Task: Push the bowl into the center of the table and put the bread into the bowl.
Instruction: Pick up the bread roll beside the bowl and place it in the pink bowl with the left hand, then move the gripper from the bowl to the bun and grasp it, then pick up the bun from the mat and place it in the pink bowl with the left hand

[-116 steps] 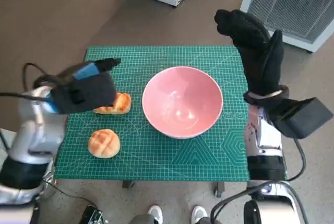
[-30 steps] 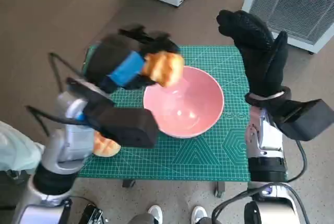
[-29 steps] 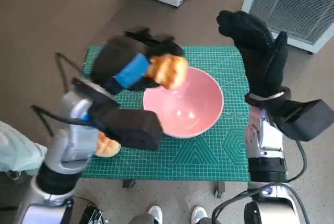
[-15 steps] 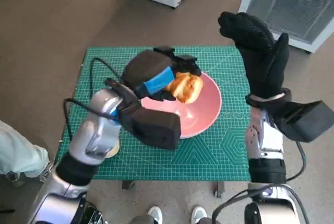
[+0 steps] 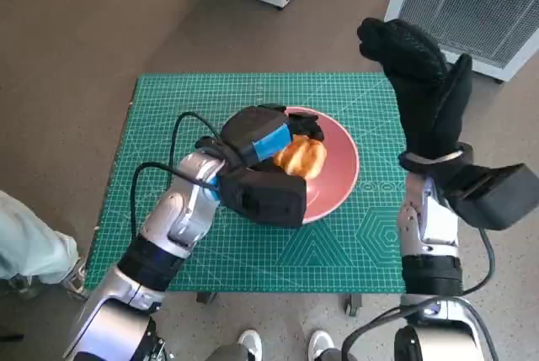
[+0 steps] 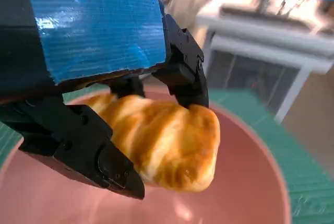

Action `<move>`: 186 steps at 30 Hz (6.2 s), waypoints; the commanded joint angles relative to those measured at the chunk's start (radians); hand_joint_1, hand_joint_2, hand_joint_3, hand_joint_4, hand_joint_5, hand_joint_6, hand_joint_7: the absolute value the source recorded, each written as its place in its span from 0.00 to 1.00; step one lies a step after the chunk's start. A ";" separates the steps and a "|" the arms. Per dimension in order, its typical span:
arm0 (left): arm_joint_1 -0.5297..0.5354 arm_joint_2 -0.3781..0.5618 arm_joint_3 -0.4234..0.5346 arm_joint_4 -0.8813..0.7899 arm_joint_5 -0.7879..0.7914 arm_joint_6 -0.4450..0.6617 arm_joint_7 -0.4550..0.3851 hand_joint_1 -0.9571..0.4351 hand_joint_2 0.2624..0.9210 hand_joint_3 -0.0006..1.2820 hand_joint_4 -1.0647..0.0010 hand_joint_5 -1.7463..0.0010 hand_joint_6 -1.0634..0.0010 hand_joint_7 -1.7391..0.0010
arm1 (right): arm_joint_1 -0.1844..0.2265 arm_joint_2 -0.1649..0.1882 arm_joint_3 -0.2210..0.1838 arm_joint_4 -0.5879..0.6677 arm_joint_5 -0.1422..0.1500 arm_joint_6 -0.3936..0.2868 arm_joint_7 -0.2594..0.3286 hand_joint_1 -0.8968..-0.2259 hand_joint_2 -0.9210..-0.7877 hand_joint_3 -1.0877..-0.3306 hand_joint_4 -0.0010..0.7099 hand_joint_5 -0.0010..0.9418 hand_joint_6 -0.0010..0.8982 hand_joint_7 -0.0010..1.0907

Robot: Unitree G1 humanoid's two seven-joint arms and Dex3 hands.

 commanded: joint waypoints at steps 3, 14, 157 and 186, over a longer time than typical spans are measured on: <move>-0.008 0.034 0.021 -0.118 -0.040 0.094 -0.168 0.43 0.76 0.03 0.94 0.98 0.79 0.99 | 0.031 0.011 -0.003 -0.008 0.006 0.010 -0.008 0.28 0.00 0.49 0.33 0.00 0.12 0.38; 0.058 0.127 0.191 -0.358 -0.212 0.147 -0.290 0.31 0.79 0.01 0.98 1.00 0.80 1.00 | 0.034 0.026 0.001 -0.009 0.001 0.008 -0.016 0.28 0.00 0.49 0.34 0.00 0.13 0.37; 0.091 0.193 0.268 -0.614 -0.033 0.119 0.063 0.69 0.95 0.00 0.20 0.42 0.30 0.42 | 0.031 0.038 0.023 -0.028 -0.002 0.013 -0.010 0.30 0.00 0.47 0.32 0.00 0.09 0.40; -0.066 -0.011 0.025 0.035 -0.012 -0.068 0.115 0.69 1.00 0.04 0.31 0.35 0.41 0.34 | 0.078 0.028 0.013 -0.092 0.012 0.049 -0.015 0.28 0.00 0.49 0.33 0.01 0.11 0.39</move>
